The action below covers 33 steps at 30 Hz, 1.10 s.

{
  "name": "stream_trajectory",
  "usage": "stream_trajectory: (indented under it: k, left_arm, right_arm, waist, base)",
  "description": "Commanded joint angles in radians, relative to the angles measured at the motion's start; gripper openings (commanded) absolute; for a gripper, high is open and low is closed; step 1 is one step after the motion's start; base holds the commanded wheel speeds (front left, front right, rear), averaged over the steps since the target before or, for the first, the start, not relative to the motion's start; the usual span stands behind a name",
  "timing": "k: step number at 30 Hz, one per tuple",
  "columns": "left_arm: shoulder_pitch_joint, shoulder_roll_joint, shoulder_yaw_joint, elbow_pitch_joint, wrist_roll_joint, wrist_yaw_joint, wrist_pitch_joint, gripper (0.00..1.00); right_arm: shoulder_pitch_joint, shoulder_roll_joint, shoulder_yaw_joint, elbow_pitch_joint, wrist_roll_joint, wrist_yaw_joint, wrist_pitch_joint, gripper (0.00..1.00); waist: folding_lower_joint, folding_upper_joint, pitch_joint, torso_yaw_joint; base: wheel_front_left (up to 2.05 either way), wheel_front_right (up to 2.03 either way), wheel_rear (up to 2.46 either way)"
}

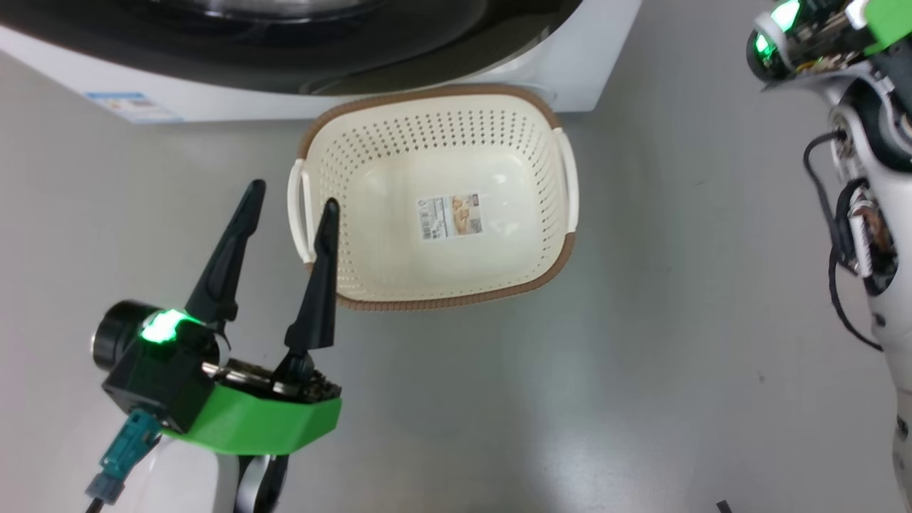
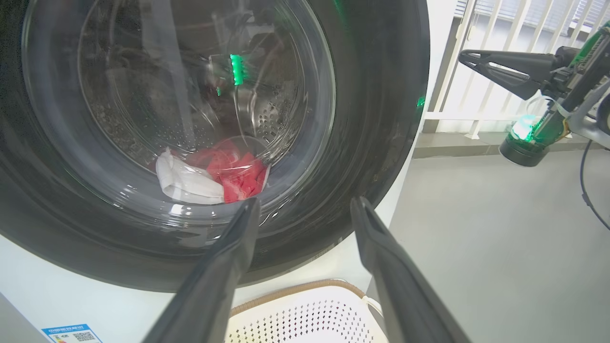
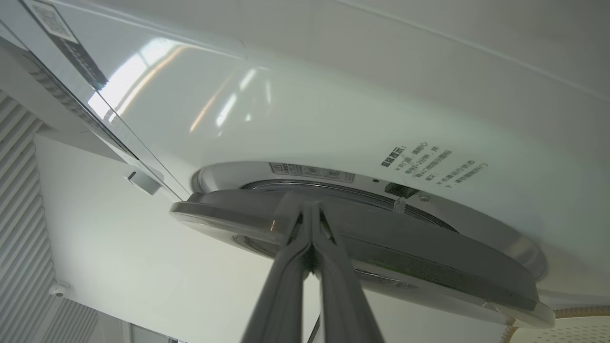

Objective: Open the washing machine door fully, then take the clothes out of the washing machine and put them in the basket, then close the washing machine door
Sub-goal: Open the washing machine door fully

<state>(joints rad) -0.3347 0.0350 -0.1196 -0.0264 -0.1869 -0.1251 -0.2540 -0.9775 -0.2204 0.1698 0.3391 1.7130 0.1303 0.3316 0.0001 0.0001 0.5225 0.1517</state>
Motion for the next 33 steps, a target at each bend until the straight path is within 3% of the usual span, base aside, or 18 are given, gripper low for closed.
stream_trajectory:
  k: [1, 18, 33]
  left_arm:
    - [-0.021, 0.015, 0.023, -0.025, -0.002, -0.005, -0.008, 1.0]
    - [-0.032, 0.018, -0.019, -0.022, -0.006, -0.005, -0.008, 1.0]
    - [-0.038, 0.017, -0.021, -0.011, -0.01, -0.006, -0.008, 1.0]
  right_arm:
    - [-0.027, 0.014, -0.008, -0.015, 0.014, 0.0, 0.018, 0.0]
    - [-0.139, 0.056, -0.105, 0.033, 0.045, 0.0, 0.24, 0.0]
    - [-0.198, 0.073, -0.118, 0.095, -0.031, 0.0, 0.297, 0.0]
  waist:
    - [-0.0001, -0.0001, 0.031, 0.028]
    - [-0.0001, -0.0001, 0.104, 0.085]
    - [-0.0001, -0.0001, 0.126, 0.101]
  base:
    - [0.0, 0.0, 0.0]
    - [0.0, 0.0, 0.0]
    - [0.0, 0.0, 0.0]
